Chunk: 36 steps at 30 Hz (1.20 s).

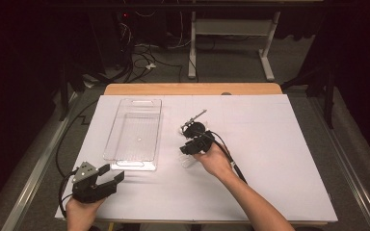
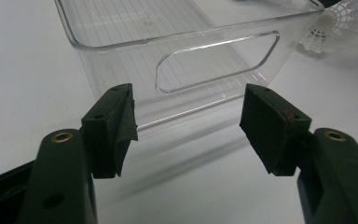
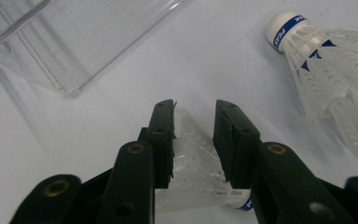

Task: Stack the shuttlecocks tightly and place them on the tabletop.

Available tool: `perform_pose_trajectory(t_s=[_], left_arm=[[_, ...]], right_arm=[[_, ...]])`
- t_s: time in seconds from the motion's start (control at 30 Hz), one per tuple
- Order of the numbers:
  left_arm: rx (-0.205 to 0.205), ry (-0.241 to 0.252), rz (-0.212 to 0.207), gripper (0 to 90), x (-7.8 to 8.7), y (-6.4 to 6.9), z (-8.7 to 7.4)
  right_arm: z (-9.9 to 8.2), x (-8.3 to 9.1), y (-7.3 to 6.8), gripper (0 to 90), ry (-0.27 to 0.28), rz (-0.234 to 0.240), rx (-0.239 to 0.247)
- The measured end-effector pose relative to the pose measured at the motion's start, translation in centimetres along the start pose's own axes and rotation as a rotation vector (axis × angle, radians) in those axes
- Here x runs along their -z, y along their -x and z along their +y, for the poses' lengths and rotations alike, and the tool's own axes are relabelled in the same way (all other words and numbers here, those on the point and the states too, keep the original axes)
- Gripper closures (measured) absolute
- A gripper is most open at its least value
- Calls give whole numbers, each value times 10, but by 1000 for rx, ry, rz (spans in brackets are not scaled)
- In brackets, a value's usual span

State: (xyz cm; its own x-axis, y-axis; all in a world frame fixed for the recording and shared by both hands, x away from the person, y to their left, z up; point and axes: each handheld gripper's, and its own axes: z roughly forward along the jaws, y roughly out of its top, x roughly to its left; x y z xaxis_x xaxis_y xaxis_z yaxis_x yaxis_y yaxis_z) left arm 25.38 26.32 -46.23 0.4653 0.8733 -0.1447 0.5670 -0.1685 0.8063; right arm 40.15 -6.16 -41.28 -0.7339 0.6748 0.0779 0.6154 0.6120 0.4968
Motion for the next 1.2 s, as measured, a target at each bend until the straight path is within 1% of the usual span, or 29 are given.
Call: perform_pose_trajectory(t_s=[0.23, 0.27, 0.43, 0.53, 0.57, 0.7, 0.77, 0.8, 0.93, 1.07, 1.2], left_arm=[[2, 1, -3, 363, 0, 0, 0], [2, 2, -3, 363, 0, 0, 0], [2, 2, -3, 363, 0, 0, 0], [2, 1, -3, 363, 0, 0, 0], [3, 1, -3, 363, 0, -1, 0], [3, 1, -4, 363, 0, -1, 0], [3, 1, -5, 363, -1, -1, 0], [3, 1, -6, 363, -1, -1, 0], [3, 2, -7, 363, -1, -1, 0], [5, 3, -9, 365, -1, -1, 0], [4, 3, -10, 365, -1, -1, 0]], right_arm=[[0, 2, 0, 814, -12, -12, 32], [0, 3, -1, 828, -16, -11, 29], [-1, 4, -3, 871, -25, -18, 56], [-1, 4, -3, 884, -26, -25, 68], [-1, 5, -4, 887, -29, -32, 63], [-2, 7, -3, 894, -30, -42, 81], [-3, 8, -4, 895, -30, -45, 72], [-3, 9, -2, 896, -26, -44, 85], [-3, 12, -1, 900, -21, -42, 75], [-4, 16, 0, 900, 0, -36, 80], [-4, 20, 1, 900, 17, -29, 66]])
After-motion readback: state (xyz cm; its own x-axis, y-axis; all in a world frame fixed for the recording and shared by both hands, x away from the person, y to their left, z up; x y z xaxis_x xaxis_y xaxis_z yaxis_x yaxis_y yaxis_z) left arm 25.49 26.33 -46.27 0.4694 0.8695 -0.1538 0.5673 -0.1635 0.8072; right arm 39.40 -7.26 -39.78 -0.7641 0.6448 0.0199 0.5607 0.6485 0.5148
